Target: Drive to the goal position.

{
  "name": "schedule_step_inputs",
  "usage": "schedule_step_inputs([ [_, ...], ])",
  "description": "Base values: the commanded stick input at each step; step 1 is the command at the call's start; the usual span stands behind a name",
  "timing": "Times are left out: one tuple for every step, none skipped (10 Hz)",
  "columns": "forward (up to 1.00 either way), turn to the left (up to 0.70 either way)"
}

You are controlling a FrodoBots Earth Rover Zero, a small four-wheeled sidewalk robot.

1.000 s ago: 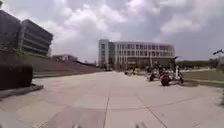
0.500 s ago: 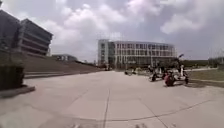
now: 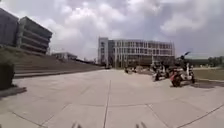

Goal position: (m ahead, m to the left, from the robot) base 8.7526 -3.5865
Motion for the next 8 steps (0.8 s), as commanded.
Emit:
schedule_step_inputs([
  [0.70,0.00],
  [0.70,0.00],
  [0.70,0.00],
  [0.70,0.00],
  [0.70,0.00],
  [0.70,0.00],
  [0.70,0.00],
  [0.70,0.00],
])
